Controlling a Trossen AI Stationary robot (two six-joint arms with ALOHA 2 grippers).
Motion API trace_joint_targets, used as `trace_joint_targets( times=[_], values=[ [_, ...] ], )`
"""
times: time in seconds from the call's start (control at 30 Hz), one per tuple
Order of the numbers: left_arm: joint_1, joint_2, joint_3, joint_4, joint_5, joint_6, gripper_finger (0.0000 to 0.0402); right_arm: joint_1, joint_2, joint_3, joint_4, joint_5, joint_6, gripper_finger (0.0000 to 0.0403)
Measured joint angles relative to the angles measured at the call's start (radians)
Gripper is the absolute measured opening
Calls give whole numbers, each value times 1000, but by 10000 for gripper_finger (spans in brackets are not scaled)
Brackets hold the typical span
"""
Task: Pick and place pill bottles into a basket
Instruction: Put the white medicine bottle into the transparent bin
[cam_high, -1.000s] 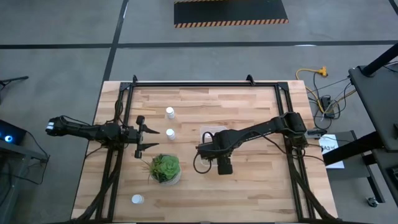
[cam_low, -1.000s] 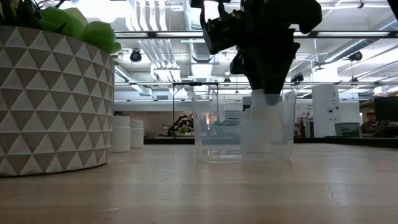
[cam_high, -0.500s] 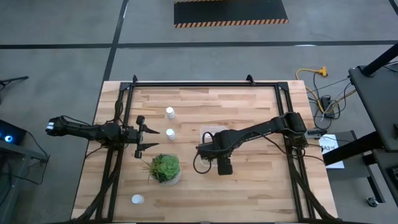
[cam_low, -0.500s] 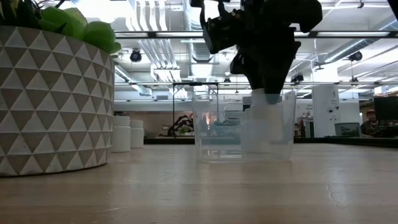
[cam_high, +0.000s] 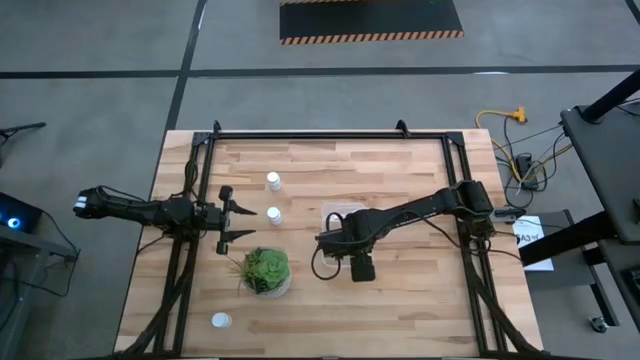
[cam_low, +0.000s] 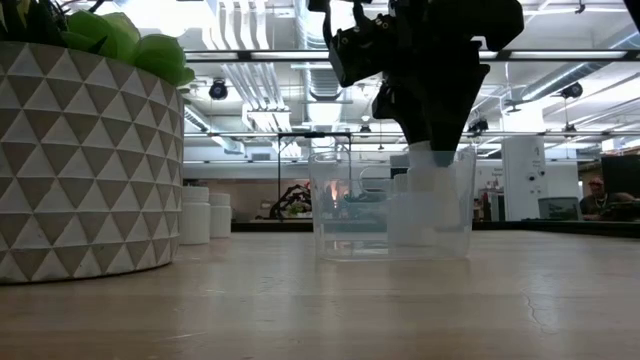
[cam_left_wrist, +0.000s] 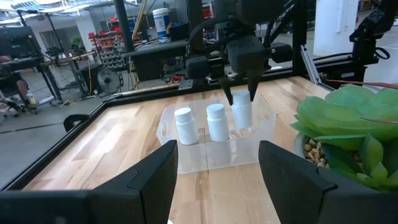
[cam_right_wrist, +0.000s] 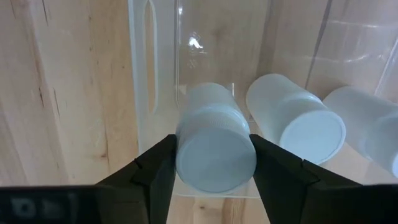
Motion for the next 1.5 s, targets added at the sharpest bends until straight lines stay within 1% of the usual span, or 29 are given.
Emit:
trace_joint_targets(
  times=[0.23,0.57,0.73,0.9,1.1,1.23,1.5],
  values=[
    [0,0,0,0,0,0,207,0,0,0,0,0,0,205],
    [0,0,0,0,0,0,207,0,0,0,0,1,-2,252],
    [0,0,0,0,0,0,207,0,-17,0,1,2,-3,266],
    [0,0,0,0,0,0,207,0,-69,0,14,3,-4,269],
    [0,-1,0,0,0,0,207,0,-154,0,65,11,-8,260],
    [0,-1,0,0,0,0,207,0,-200,1,67,13,22,254],
    [0,-1,0,0,0,0,207,0,-250,2,90,13,23,254]
  ],
)
